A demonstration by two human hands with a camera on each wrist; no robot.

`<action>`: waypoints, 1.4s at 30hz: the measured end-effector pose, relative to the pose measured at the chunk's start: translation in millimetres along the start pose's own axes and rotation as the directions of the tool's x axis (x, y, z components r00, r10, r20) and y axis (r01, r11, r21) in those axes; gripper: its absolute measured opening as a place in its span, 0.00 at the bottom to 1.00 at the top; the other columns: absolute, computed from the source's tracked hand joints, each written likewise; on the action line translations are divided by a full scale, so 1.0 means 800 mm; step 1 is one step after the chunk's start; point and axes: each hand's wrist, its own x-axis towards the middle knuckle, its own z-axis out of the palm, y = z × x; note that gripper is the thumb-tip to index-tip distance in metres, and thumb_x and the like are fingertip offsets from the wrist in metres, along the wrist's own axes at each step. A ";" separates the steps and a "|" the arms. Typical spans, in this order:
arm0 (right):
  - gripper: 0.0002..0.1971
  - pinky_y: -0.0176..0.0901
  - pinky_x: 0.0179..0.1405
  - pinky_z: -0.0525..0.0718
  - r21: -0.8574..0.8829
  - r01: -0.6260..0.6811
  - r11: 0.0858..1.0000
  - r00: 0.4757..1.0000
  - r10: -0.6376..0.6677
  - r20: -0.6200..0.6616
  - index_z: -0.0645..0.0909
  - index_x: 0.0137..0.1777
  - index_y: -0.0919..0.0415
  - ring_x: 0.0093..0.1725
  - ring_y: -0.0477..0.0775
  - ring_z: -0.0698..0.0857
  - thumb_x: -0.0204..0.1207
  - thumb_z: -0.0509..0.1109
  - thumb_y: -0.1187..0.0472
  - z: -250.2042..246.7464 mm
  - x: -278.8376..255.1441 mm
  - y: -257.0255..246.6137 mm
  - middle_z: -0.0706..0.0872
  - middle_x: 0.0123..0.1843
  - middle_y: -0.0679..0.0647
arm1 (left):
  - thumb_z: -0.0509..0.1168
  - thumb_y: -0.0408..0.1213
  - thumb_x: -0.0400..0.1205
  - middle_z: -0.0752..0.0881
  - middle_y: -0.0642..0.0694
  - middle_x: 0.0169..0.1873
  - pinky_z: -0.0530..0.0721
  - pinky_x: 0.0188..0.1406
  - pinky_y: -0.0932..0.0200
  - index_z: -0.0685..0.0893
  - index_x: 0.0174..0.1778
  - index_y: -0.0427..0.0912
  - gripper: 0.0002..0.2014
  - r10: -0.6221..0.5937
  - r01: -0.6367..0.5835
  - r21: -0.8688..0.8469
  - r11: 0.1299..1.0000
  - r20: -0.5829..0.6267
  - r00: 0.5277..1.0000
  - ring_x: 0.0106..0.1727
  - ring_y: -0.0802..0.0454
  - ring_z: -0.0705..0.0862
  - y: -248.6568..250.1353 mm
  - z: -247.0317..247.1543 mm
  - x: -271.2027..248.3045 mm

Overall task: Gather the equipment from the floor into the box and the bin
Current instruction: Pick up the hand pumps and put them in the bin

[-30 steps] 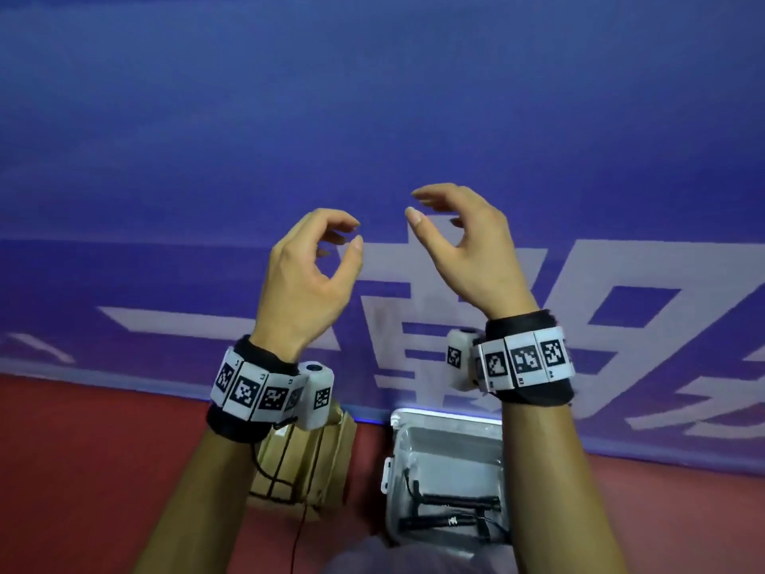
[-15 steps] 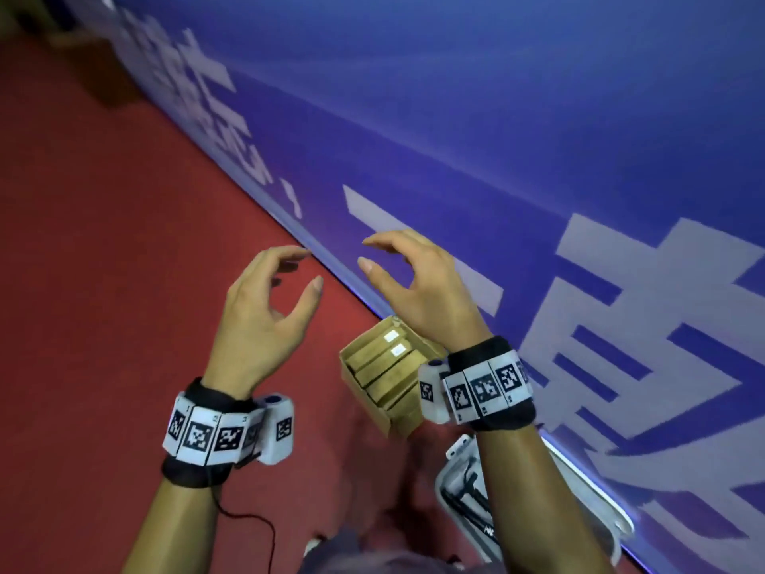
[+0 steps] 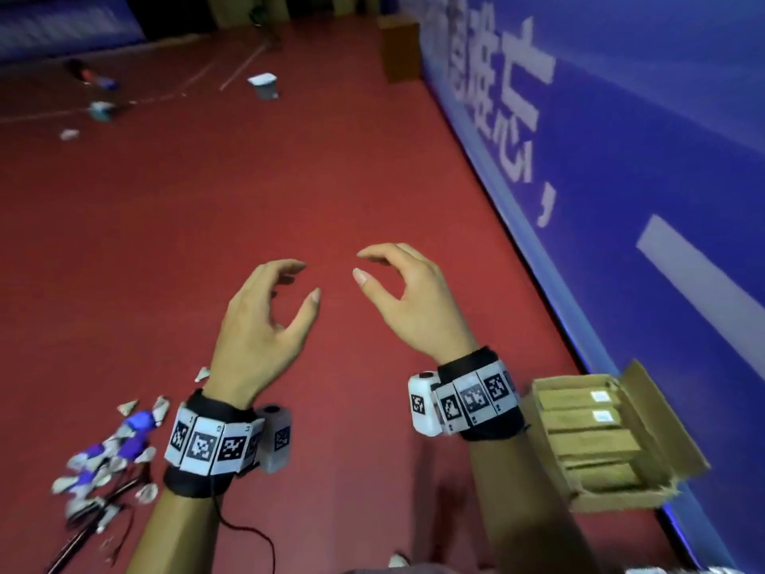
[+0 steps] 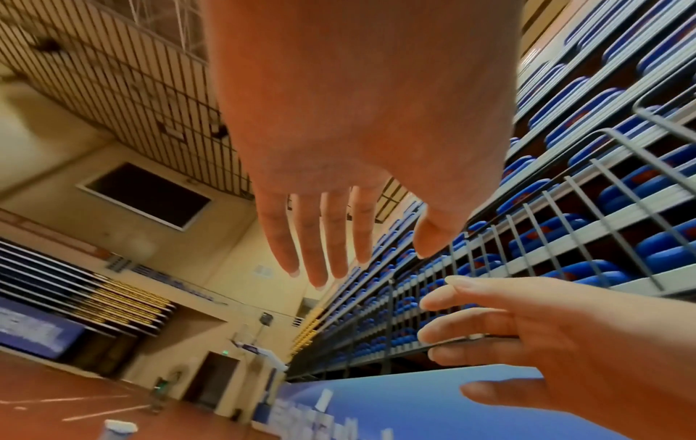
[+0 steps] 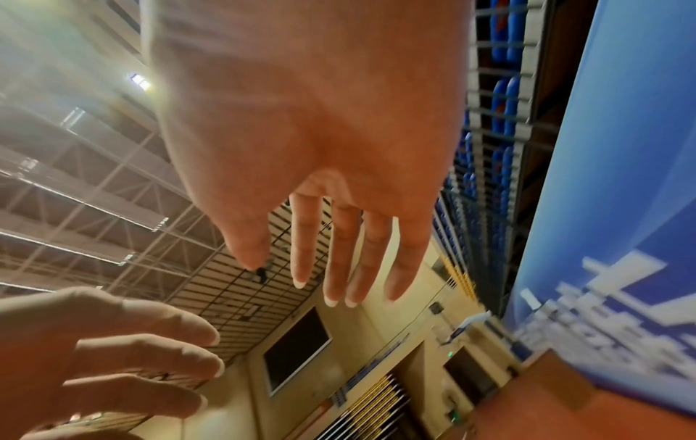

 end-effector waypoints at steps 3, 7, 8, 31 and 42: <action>0.11 0.48 0.68 0.82 0.057 0.027 0.998 0.995 -0.032 0.096 0.85 0.63 0.47 0.65 0.41 0.84 0.84 0.72 0.47 0.093 0.032 -0.021 0.86 0.59 0.39 | 0.72 0.43 0.85 0.87 0.55 0.60 0.84 0.65 0.52 0.84 0.67 0.47 0.15 -0.108 0.113 0.064 0.992 -0.078 0.991 0.62 0.58 0.86 -0.070 -0.060 -0.019; 0.11 0.48 0.69 0.82 0.107 0.041 0.993 0.953 -0.072 0.295 0.84 0.63 0.45 0.64 0.40 0.83 0.83 0.72 0.46 0.207 0.058 -0.036 0.86 0.58 0.38 | 0.72 0.44 0.84 0.86 0.55 0.60 0.83 0.63 0.56 0.83 0.67 0.47 0.16 -0.285 0.312 0.116 0.943 -0.202 0.937 0.61 0.59 0.85 -0.154 -0.122 -0.067; 0.12 0.48 0.69 0.82 0.117 0.041 0.992 0.935 -0.080 0.346 0.84 0.63 0.45 0.64 0.40 0.83 0.83 0.72 0.45 0.234 0.062 -0.037 0.85 0.58 0.38 | 0.72 0.44 0.84 0.86 0.55 0.60 0.83 0.62 0.57 0.84 0.67 0.47 0.16 -0.326 0.360 0.121 0.925 -0.234 0.916 0.61 0.58 0.85 -0.172 -0.134 -0.080; 0.14 0.46 0.66 0.83 0.290 0.044 0.956 0.588 -0.260 0.766 0.84 0.62 0.45 0.61 0.44 0.85 0.80 0.75 0.45 0.824 0.351 -0.058 0.87 0.59 0.46 | 0.69 0.50 0.85 0.85 0.57 0.64 0.85 0.58 0.53 0.80 0.70 0.51 0.19 -0.711 0.889 0.298 0.348 -0.534 0.457 0.63 0.57 0.84 -0.559 -0.351 -0.087; 0.15 0.50 0.66 0.85 0.305 0.072 0.950 0.347 -0.311 0.885 0.84 0.62 0.48 0.60 0.47 0.86 0.78 0.77 0.45 1.107 0.303 -0.140 0.87 0.58 0.48 | 0.70 0.51 0.84 0.86 0.51 0.65 0.88 0.59 0.49 0.80 0.70 0.49 0.20 -0.780 0.967 0.240 0.088 -0.587 0.217 0.63 0.52 0.86 -0.710 -0.471 -0.223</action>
